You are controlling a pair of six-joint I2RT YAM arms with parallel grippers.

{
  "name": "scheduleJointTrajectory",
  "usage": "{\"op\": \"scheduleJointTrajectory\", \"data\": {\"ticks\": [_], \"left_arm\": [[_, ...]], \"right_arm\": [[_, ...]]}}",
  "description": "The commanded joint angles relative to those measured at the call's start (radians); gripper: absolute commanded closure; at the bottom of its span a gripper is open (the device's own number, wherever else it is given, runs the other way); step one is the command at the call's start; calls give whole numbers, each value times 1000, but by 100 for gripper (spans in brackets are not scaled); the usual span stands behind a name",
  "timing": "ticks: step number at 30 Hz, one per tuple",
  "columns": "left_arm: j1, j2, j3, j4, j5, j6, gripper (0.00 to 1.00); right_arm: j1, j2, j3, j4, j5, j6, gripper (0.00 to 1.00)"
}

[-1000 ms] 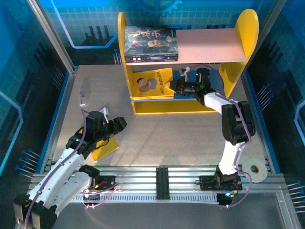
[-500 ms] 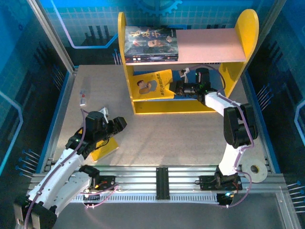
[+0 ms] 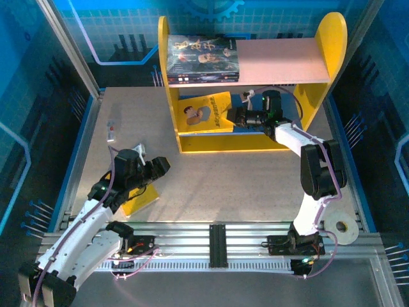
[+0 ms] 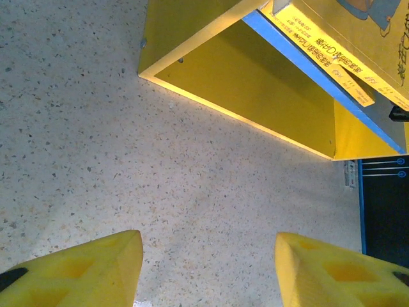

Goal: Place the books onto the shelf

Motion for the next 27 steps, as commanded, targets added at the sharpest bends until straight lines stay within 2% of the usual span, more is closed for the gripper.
{"op": "scheduleJointTrajectory", "data": {"ticks": [1, 5, 12, 17, 27], "left_arm": [[11, -15, -6, 3, 19, 7, 43], [11, -13, -5, 4, 19, 6, 43], [13, -15, -4, 0, 19, 6, 43], [14, -15, -2, -1, 19, 6, 43], [16, -15, 1, -5, 18, 10, 43]], "right_arm": [[32, -61, 40, -107, 90, -110, 85], [56, -86, 90, -284, 200, -250, 77], [97, -109, 151, -464, 381, -399, 64], [137, -113, 186, -549, 516, -475, 57], [175, -116, 233, -636, 690, -549, 44]]}}
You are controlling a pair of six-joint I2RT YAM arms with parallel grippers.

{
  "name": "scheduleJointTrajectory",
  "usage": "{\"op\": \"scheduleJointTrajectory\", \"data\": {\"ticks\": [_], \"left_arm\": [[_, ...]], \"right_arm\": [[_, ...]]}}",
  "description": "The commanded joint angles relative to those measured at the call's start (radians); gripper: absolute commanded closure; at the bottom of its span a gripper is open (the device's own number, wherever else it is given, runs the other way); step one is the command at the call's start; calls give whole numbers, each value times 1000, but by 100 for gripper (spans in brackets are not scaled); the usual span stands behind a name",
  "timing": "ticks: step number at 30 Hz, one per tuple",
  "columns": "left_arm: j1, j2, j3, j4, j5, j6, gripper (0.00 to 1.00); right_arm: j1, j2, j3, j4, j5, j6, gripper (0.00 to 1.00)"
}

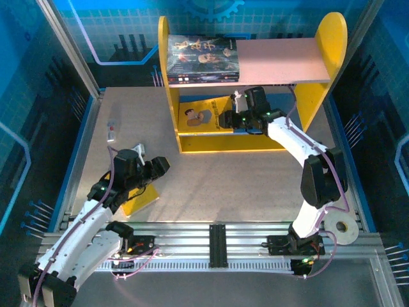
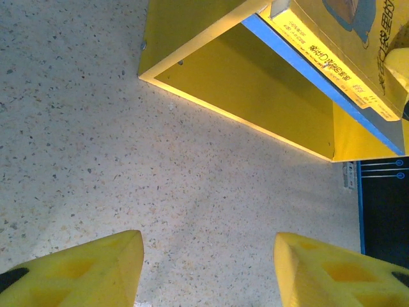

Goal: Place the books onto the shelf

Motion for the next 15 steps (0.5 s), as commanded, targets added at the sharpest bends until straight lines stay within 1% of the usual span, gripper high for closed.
{"op": "scheduleJointTrajectory", "data": {"ticks": [1, 10, 15], "left_arm": [[11, -12, 1, -5, 19, 11, 43], [12, -6, 8, -6, 20, 17, 43], [13, 28, 34, 1, 24, 46, 43]], "right_arm": [[19, -34, 45, -47, 80, -59, 42], [19, -25, 56, -64, 115, -75, 30], [19, -61, 24, -56, 111, -73, 27]]}}
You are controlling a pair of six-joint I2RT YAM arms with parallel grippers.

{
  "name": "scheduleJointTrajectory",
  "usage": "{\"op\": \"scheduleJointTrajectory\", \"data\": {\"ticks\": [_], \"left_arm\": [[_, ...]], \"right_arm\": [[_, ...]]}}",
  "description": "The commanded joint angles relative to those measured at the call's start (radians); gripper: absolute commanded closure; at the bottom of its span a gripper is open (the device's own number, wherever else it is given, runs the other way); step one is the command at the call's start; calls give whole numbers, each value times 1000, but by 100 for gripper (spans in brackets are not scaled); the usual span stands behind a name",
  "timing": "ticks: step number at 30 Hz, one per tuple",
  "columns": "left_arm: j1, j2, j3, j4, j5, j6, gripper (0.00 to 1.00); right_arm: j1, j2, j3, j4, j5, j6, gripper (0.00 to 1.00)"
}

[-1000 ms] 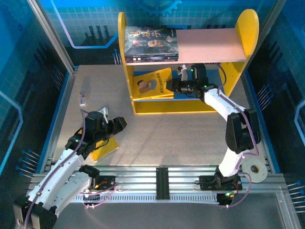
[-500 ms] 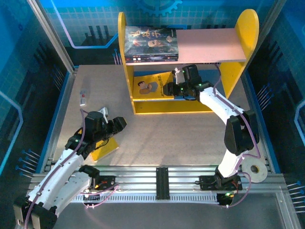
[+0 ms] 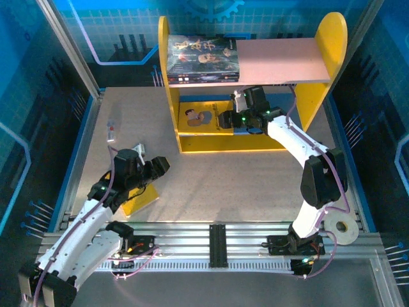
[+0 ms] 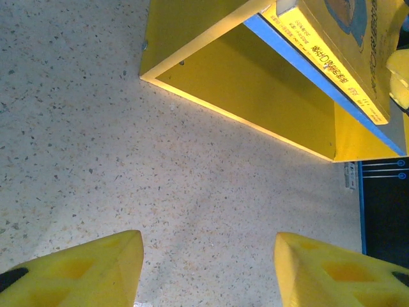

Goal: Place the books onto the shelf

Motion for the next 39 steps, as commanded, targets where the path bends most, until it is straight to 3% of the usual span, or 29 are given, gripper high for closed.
{"op": "scheduleJointTrajectory", "data": {"ticks": [1, 16, 25, 39], "left_arm": [[10, 28, 41, 9, 25, 50, 42], [13, 304, 240, 85, 56, 197, 42], [14, 425, 314, 120, 67, 237, 42], [14, 493, 326, 150, 68, 248, 43]], "right_arm": [[13, -70, -15, 4, 16, -14, 26], [25, -213, -166, 23, -40, -44, 20], [85, -268, -237, 17, 45, -65, 23], [115, -285, -262, -23, 112, -115, 32]]}}
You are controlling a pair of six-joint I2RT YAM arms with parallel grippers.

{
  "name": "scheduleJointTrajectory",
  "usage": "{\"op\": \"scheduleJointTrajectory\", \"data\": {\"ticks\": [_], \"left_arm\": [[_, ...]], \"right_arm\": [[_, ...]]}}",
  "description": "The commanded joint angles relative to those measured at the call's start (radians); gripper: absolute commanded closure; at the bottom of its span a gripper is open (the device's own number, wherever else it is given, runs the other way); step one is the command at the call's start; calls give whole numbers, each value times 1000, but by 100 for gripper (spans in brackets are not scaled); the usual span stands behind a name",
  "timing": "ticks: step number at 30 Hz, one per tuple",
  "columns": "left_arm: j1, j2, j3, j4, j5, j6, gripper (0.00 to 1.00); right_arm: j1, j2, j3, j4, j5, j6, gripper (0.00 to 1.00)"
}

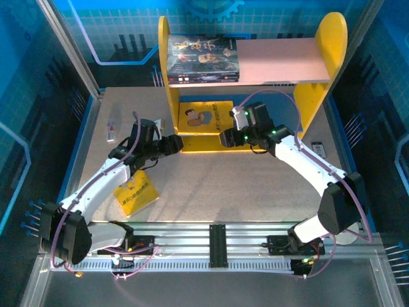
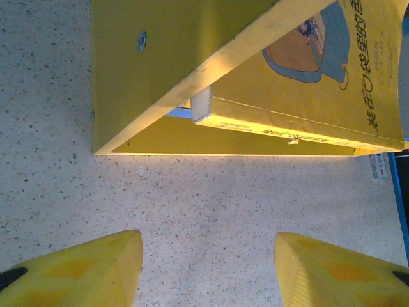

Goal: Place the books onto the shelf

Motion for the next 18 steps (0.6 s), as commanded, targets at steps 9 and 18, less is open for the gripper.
{"op": "scheduleJointTrajectory", "data": {"ticks": [9, 18], "left_arm": [[9, 45, 46, 35, 29, 26, 43], [9, 76, 63, 42, 29, 28, 44]], "right_arm": [[26, -18, -28, -17, 54, -33, 35], [26, 24, 6, -16, 78, -43, 38]]}}
